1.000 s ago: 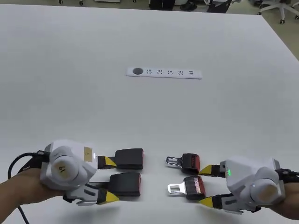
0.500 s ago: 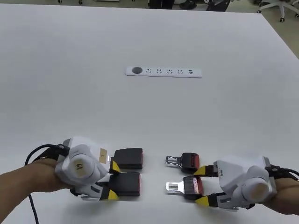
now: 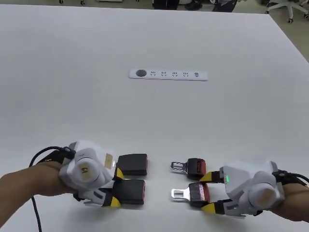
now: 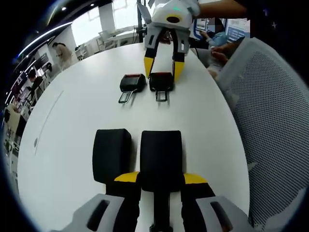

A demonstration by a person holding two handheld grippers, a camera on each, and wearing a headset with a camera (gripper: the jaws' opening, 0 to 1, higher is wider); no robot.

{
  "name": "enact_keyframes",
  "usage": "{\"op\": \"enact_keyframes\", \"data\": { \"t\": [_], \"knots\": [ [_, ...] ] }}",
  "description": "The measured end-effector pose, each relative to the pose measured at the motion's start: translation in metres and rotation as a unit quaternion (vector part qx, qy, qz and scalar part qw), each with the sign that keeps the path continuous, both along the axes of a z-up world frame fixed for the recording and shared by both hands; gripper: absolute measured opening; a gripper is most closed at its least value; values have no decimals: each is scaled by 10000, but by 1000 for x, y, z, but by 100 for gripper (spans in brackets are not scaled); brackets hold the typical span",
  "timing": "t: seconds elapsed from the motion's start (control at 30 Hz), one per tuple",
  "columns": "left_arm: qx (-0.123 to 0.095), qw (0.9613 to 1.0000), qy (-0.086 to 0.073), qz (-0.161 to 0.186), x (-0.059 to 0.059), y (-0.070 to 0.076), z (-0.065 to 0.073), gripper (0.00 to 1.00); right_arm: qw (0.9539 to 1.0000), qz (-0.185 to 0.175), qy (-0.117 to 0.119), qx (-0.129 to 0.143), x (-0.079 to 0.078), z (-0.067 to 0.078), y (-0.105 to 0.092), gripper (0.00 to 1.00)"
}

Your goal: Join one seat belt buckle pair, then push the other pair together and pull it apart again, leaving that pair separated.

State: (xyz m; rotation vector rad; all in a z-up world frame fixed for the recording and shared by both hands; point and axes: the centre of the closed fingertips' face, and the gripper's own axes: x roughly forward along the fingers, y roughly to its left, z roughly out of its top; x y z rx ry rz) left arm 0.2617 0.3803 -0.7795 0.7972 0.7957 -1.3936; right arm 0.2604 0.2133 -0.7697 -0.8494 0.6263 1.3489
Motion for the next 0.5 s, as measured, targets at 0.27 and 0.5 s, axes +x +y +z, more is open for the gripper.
{"op": "enact_keyframes", "data": {
  "t": [0.27,0.5],
  "knots": [
    [-8,10000,43,-34,0,0,0,33,10000,-5,-1,6,1,1,5,30],
    [40,10000,55,-57,0,0,0,33,10000,-5,20,19,1,1,13,30]
  ]
}}
